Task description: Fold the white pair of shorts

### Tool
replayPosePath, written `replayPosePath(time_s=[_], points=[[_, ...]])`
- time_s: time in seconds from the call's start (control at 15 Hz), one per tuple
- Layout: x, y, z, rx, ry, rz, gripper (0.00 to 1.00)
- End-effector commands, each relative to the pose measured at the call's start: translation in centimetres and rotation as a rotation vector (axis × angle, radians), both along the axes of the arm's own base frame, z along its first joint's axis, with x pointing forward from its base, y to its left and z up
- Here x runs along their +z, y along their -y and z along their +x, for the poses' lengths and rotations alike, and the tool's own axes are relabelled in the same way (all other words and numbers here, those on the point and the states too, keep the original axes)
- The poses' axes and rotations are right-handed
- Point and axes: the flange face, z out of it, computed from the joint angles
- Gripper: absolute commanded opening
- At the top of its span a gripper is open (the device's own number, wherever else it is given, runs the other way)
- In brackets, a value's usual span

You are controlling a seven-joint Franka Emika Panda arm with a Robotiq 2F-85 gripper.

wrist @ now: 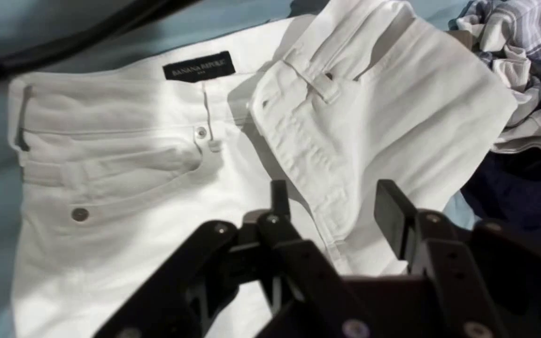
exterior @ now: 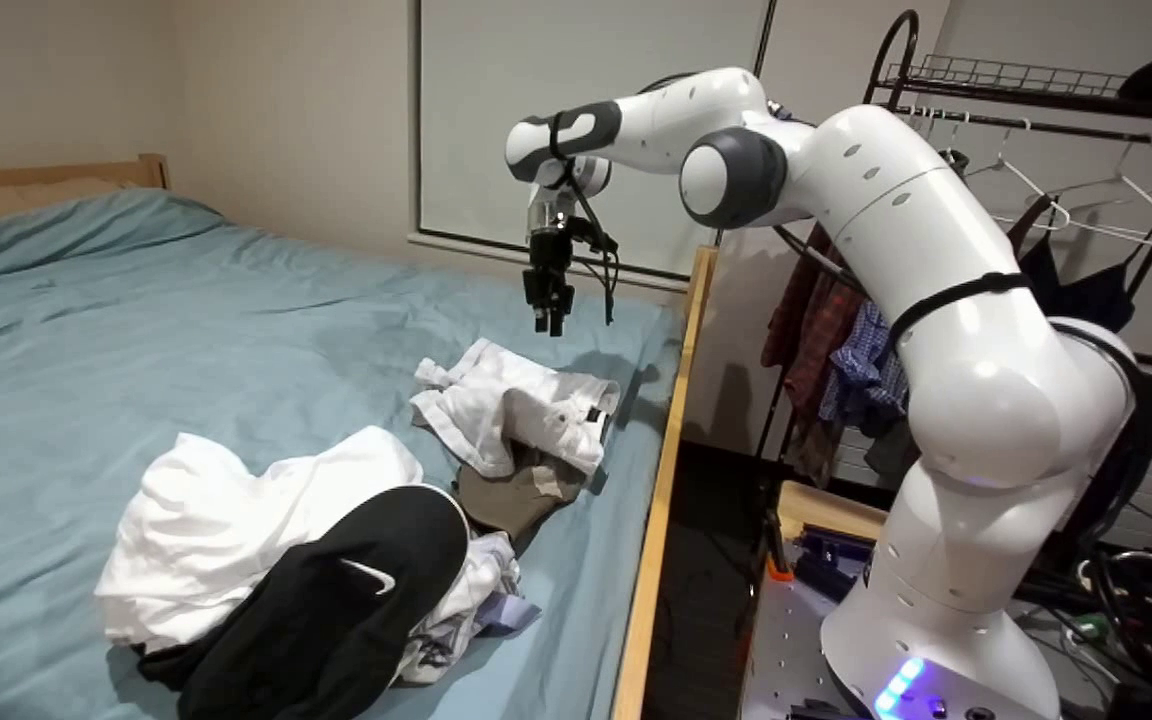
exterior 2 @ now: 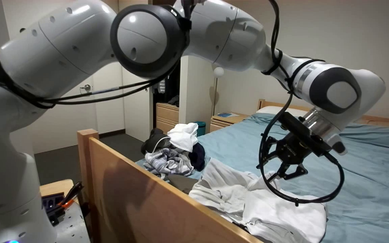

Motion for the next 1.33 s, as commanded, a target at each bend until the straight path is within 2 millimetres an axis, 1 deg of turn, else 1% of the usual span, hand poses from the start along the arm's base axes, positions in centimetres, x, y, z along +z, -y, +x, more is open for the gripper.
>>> replayPosePath(time_s=[0.0, 0.13, 0.27, 0.33, 0.47, 0.6, 0.73, 0.8, 0.87, 0.93, 1.0, 1.07, 1.13, 1.2, 1.27], points=[[0.3, -3.5, 2.0, 0.059, -0.012, -0.012, 0.82], [1.1, -6.2, 3.0, 0.102, 0.007, 0.004, 0.95], [1.6, -10.5, 4.4, 0.154, 0.017, 0.006, 1.00], [1.7, -13.5, 5.1, 0.179, 0.003, 0.005, 1.00], [2.2, -18.7, 6.2, 0.148, -0.046, -0.095, 1.00], [2.1, -24.5, 6.9, 0.146, -0.099, -0.185, 1.00], [1.4, -30.9, 6.8, 0.199, -0.161, -0.270, 1.00], [1.0, -33.8, 6.6, 0.199, -0.168, -0.277, 1.00], [0.8, -36.0, 6.5, 0.181, -0.154, -0.233, 1.00], [0.8, -37.5, 6.5, 0.137, -0.131, -0.209, 1.00], [0.9, -38.8, 6.4, 0.144, -0.116, -0.197, 1.00], [-0.1, -38.8, 7.6, 0.194, -0.129, -0.230, 1.00], [-0.2, -39.8, 7.4, 0.190, -0.122, -0.227, 1.00], [-0.1, -40.1, 7.3, 0.189, -0.120, -0.224, 1.00], [0.1, -39.9, 7.1, 0.186, -0.120, -0.223, 1.00]])
